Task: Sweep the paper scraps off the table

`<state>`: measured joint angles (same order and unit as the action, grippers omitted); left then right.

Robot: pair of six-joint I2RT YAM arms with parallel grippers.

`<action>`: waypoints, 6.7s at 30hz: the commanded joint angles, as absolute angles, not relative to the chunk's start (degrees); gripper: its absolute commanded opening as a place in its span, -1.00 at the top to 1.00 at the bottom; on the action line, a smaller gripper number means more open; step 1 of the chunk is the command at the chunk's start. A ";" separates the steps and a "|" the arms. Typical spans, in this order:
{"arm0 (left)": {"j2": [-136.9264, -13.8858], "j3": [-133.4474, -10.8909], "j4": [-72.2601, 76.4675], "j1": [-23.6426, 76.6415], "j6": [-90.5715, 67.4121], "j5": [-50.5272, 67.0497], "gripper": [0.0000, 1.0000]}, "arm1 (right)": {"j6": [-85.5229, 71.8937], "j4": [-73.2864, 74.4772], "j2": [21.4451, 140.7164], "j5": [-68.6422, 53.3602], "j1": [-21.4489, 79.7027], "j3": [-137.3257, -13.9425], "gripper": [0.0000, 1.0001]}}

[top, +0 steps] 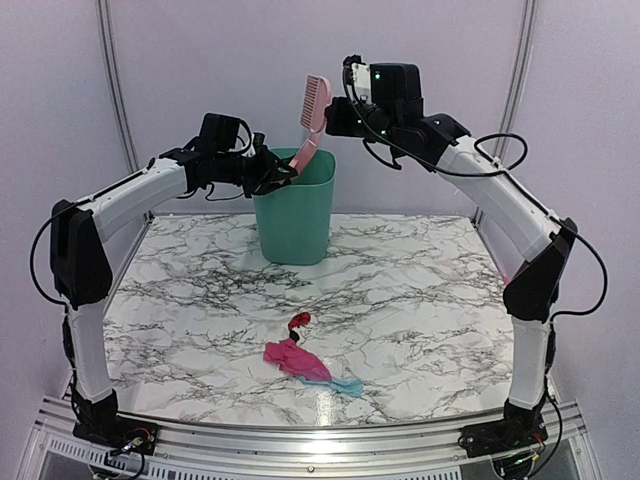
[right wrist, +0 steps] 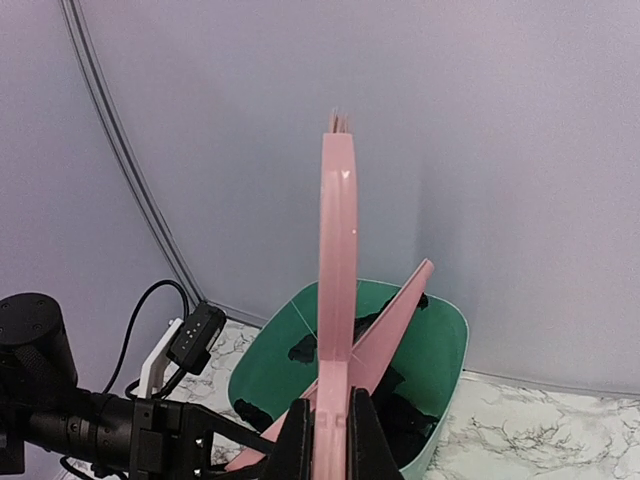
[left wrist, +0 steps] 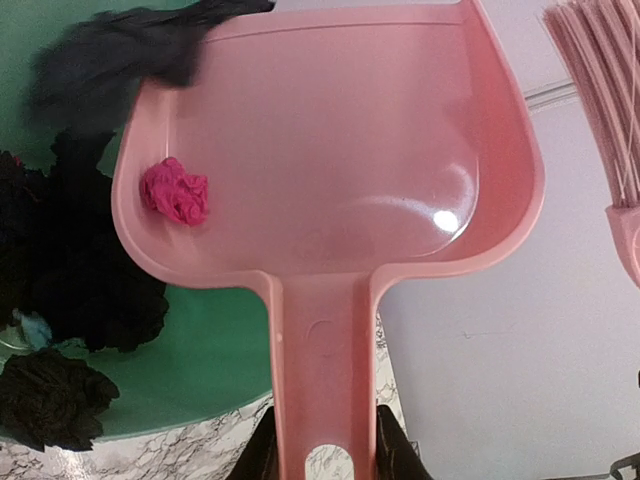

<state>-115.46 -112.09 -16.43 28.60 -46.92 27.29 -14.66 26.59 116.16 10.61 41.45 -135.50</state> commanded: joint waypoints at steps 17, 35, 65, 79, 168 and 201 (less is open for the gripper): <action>-110.22 -110.74 -8.42 28.65 -51.06 32.07 1.00 | -19.01 19.55 111.84 7.28 40.99 -132.15 1.00; -102.19 -111.00 -7.12 28.65 -40.66 32.70 1.00 | -16.03 11.74 103.49 4.00 40.98 -126.26 1.00; -64.59 -76.99 -23.40 28.65 -16.58 6.92 1.00 | -17.92 23.26 77.82 -8.01 41.86 -92.70 1.00; -50.59 -62.51 -29.29 28.74 -14.50 1.74 1.00 | -13.59 42.67 83.11 -22.02 56.72 -81.85 1.00; -84.21 -58.42 -49.00 55.98 -19.87 -8.10 1.00 | -0.18 35.85 113.99 -2.35 46.91 -99.31 1.00; -87.42 -64.12 -40.79 56.16 -19.12 -14.68 1.00 | -7.26 26.72 106.47 -20.57 47.13 -90.94 1.00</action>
